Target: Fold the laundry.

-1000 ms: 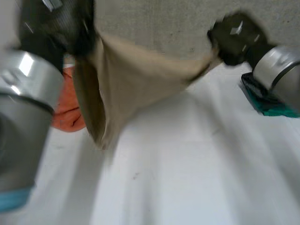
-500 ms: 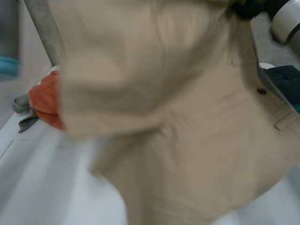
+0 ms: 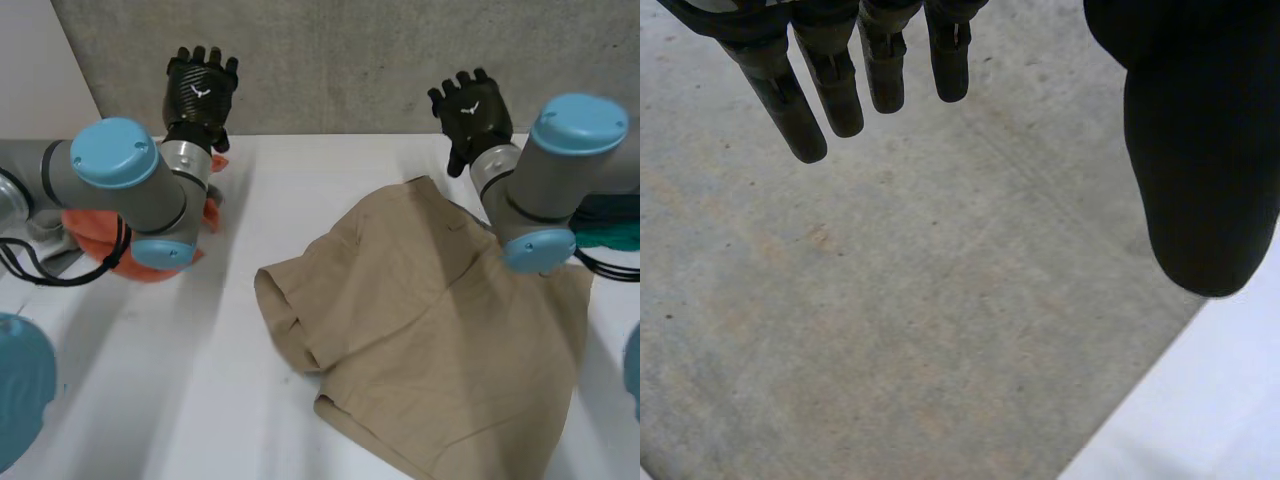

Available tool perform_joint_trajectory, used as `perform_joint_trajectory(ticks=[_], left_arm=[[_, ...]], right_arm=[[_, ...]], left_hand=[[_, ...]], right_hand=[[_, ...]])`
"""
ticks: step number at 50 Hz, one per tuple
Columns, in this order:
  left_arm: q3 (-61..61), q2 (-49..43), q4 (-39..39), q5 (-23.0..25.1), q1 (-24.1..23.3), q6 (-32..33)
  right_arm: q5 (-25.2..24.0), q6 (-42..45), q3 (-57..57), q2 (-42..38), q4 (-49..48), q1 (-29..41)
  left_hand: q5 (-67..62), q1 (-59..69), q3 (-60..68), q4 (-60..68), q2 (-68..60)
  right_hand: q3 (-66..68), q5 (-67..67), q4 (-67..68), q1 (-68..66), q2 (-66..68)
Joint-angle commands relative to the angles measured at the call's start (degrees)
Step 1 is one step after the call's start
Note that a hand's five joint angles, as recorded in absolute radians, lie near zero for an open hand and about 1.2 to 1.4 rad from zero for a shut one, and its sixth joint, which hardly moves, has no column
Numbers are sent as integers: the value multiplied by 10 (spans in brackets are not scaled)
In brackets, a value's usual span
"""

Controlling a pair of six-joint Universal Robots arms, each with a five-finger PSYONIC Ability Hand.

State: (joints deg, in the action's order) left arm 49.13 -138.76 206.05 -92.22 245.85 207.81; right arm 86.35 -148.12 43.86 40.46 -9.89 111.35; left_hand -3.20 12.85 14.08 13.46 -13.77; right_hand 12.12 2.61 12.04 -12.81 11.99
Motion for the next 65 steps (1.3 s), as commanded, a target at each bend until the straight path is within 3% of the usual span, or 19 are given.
perform_joint_trajectory(ticks=[1,8,12,19,24,33,37,40,41,47,52,57,60,65], left_arm=[[170,125,-6,-2,-34,-3],[339,215,-36,-2,-70,-5],[397,221,-48,-1,-93,-7],[411,188,-45,4,-92,-11],[372,119,-46,5,-88,-10],[308,60,-42,40,-62,-16],[287,32,-42,67,-56,-18],[278,17,-43,76,-55,-17],[274,13,-43,77,-54,-19],[256,24,-15,48,-42,-20],[191,42,72,-19,28,-17],[57,-22,71,11,82,-14],[-15,-75,51,54,97,-14],[-107,-148,46,73,111,-12]], right_arm=[[-28,16,102,132,10,-22],[-129,41,215,218,85,-89],[-142,65,263,225,125,-108],[-149,89,358,227,132,-122],[-151,92,397,231,119,-132],[-151,91,440,243,81,-149],[-151,91,455,251,72,-154],[-151,91,464,257,66,-156],[-151,91,471,262,60,-160],[-151,91,490,289,45,-166],[-151,85,493,297,46,-165],[-145,84,498,302,51,-163],[-143,84,504,305,51,-159],[-141,84,509,307,51,-156]], left_hand=[[1,2,-10,-4,7],[-21,24,12,18,-15],[-37,41,29,35,-32],[-88,91,79,85,-82],[-93,96,84,90,-87],[-360,363,351,357,-354],[-407,411,398,405,-402],[-537,540,528,534,-531],[-662,665,653,659,-656],[-668,671,659,665,-662],[-668,671,659,665,-662],[-668,671,659,665,-662],[-668,671,659,665,-662],[-668,671,659,665,-662]], right_hand=[[-21,-26,-20,28,-20],[-21,-26,-20,28,-20],[-21,-26,-20,28,-20],[-21,-26,-20,28,-20],[-21,-26,-20,28,-20],[20,15,21,-13,21],[40,35,41,-33,41],[52,47,53,-45,53],[52,47,53,-45,53],[60,55,61,-53,62],[60,55,61,-53,62],[60,55,61,-53,62],[60,55,61,-53,62],[60,55,61,-53,62]])
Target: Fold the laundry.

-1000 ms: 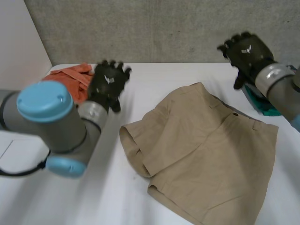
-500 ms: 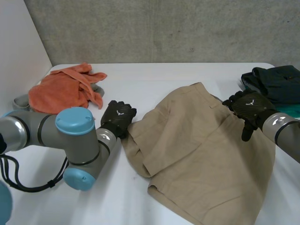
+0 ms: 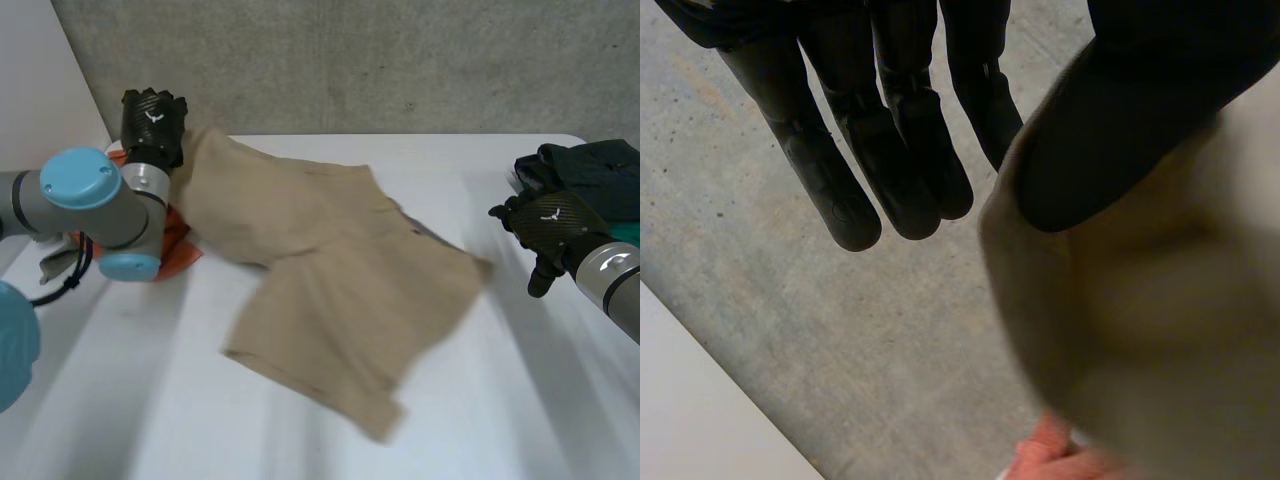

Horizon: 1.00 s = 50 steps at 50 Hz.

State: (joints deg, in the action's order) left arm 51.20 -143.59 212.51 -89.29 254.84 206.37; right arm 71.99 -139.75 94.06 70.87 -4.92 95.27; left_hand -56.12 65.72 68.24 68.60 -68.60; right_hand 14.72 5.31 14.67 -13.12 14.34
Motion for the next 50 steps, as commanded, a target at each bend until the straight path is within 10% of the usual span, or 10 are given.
perform_joint_trajectory(ticks=[1,7,9,10,11,33,50], left_arm=[[-133,-103,-18,44,21,3],[-168,-129,-18,64,29,3],[-158,-126,-18,65,29,3],[-127,-111,-18,63,28,4],[-124,-109,-18,63,27,4],[490,425,-170,-28,-63,-41],[610,467,-295,-26,-134,-154]], right_arm=[[3,0,9,3,2,6],[-2,0,13,2,2,12],[-7,0,12,1,1,22],[-9,0,9,1,0,28],[-11,0,7,1,-2,31],[-137,64,-210,-215,1,82],[-141,94,-242,-275,-3,92]], left_hand=[[-139,143,118,114,-114],[-139,143,118,114,-114],[78,-74,-99,-103,103],[533,-529,-554,-557,557],[560,-556,-582,-585,585],[535,-531,-557,-560,560],[477,-473,-498,-501,501]], right_hand=[[34,28,35,-50,38],[26,20,26,-42,30],[23,17,23,-39,26],[24,18,25,-40,28],[24,18,25,-40,28],[142,136,143,-158,146],[302,296,302,-318,305]])
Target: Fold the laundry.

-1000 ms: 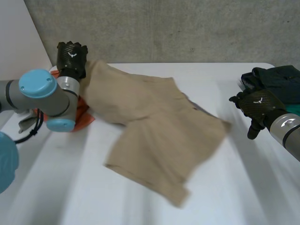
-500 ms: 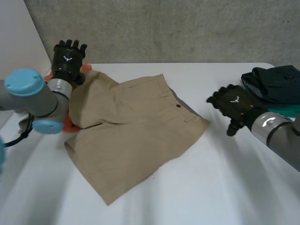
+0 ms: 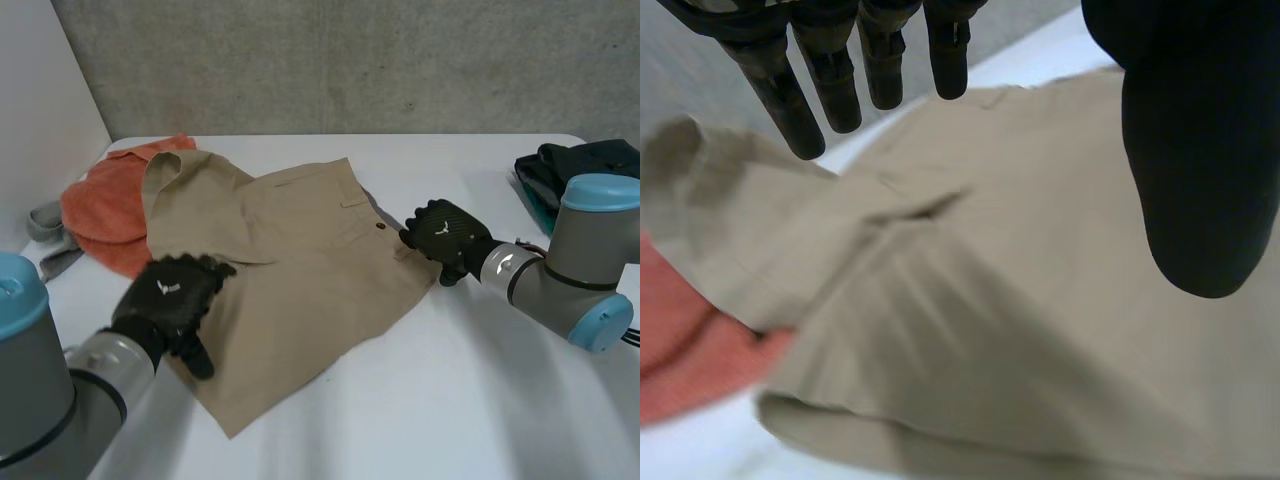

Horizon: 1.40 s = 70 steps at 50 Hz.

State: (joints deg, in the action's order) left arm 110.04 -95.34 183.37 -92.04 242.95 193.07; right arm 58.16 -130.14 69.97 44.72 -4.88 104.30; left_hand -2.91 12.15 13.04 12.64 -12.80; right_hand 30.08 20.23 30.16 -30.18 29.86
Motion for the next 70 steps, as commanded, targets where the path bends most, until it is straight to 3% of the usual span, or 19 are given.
perform_joint_trajectory(ticks=[1,6,19,23,24,36,42,51,59,67,70], left_arm=[[23,-26,1,2,-16,-21],[24,-58,10,2,-26,-21],[24,-84,26,1,-59,-21],[24,-93,26,1,-63,-21],[24,-95,26,1,-63,-21],[17,-135,78,-3,-63,-14],[12,-139,91,-9,-59,-13],[-6,-121,82,-13,-61,-3],[-30,-2,19,-24,-58,25],[-55,110,-76,-18,-63,44],[-49,132,-92,-17,-64,43]], right_arm=[[-2,-1,-3,-16,-2,2],[-2,-1,-4,-29,-2,2],[1,0,-4,-24,-5,2],[1,-1,-4,-24,-5,2],[2,-2,-4,-24,-5,2],[6,-7,-3,-24,-4,4],[11,-11,6,-3,-4,11],[31,-42,27,69,14,12],[56,-29,46,154,180,3],[147,59,103,311,405,-7],[144,64,117,345,403,-7]], left_hand=[[-59,66,58,61,-60],[-86,93,84,88,-87],[-148,156,147,151,-149],[-153,161,152,156,-154],[-155,162,153,157,-156],[-360,367,358,362,-361],[-670,678,669,673,-671],[-671,678,670,674,-672],[-671,678,670,674,-672],[-671,678,670,674,-672],[-671,678,670,674,-672]], right_hand=[[195,193,194,-194,197],[261,259,260,-260,263],[241,239,240,-240,243],[392,390,391,-391,394],[482,481,481,-481,484],[499,498,498,-498,501],[499,498,498,-498,501],[499,498,498,-498,501],[499,498,498,-498,501],[499,498,498,-498,501],[499,498,498,-498,501]])
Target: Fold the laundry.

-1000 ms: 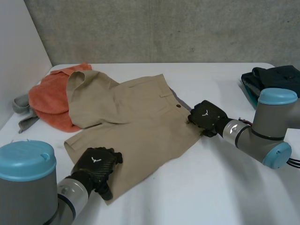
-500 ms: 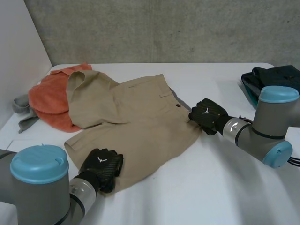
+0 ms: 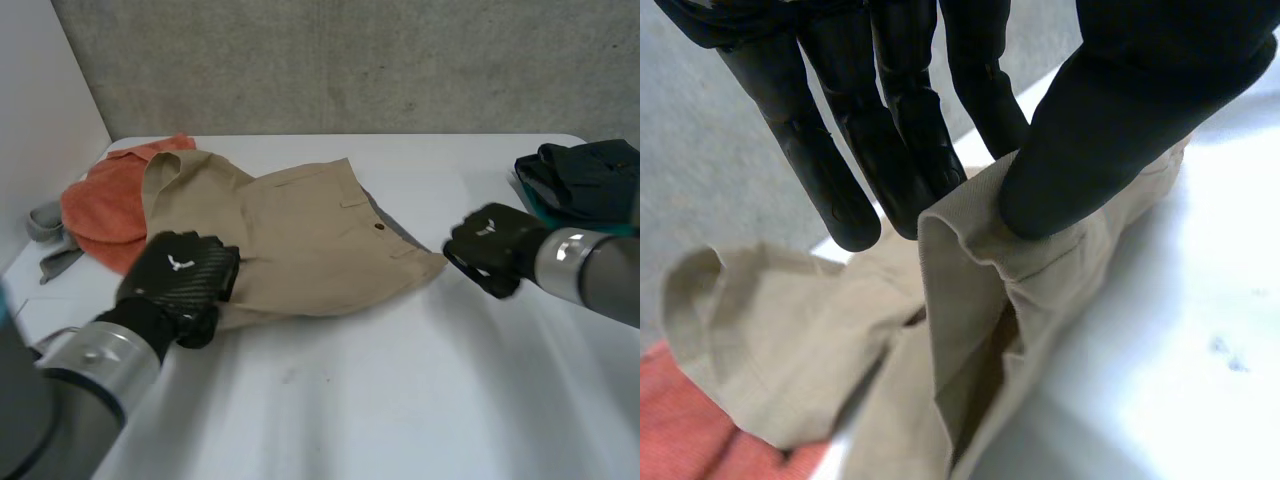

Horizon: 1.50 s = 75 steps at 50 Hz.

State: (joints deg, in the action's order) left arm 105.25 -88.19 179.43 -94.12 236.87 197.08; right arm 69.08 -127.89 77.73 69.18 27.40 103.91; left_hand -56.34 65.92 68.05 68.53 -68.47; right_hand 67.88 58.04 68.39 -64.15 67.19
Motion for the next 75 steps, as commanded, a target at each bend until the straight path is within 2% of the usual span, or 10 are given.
perform_joint_trajectory(ticks=[1,3,8,13,28,40,52,55,61,75], left_arm=[[0,61,-53,4,-4,3],[3,54,-50,4,-5,3],[-13,1,-19,2,3,5],[-42,-36,5,2,17,5],[-91,-42,24,0,29,-1],[-95,-37,36,-3,44,-6],[-95,-33,37,-4,44,-26],[-95,-33,36,-4,44,-25],[-84,-35,26,-1,43,-19],[-55,0,-181,19,4,4]], right_arm=[[26,37,47,111,58,-1],[23,28,58,112,20,-1],[20,-63,89,98,-134,-2],[13,-204,88,-9,-225,11],[12,-250,42,-158,-324,82],[34,-236,-12,-214,-362,83],[33,-221,-17,-216,-361,81],[33,-220,-19,-212,-361,81],[34,-211,-7,-169,-329,76],[37,37,74,114,35,-25]], left_hand=[[-137,141,120,115,-115],[-137,141,120,115,-115],[-137,141,120,115,-115],[-137,141,120,115,-115],[-137,141,120,115,-115],[-137,141,120,115,-115],[-137,141,120,115,-115],[-137,141,120,115,-115],[-137,141,120,115,-115],[-137,141,120,115,-115]], right_hand=[[-6,-8,-12,-31,0],[-271,-272,-276,233,-264],[-451,-453,-457,414,-445],[-506,-507,-511,468,-499],[-437,-438,-442,399,-430],[-136,-137,-141,99,-129],[-20,-21,-25,-18,-13],[121,119,116,-158,128],[121,120,116,-158,128],[121,120,116,-158,128]])
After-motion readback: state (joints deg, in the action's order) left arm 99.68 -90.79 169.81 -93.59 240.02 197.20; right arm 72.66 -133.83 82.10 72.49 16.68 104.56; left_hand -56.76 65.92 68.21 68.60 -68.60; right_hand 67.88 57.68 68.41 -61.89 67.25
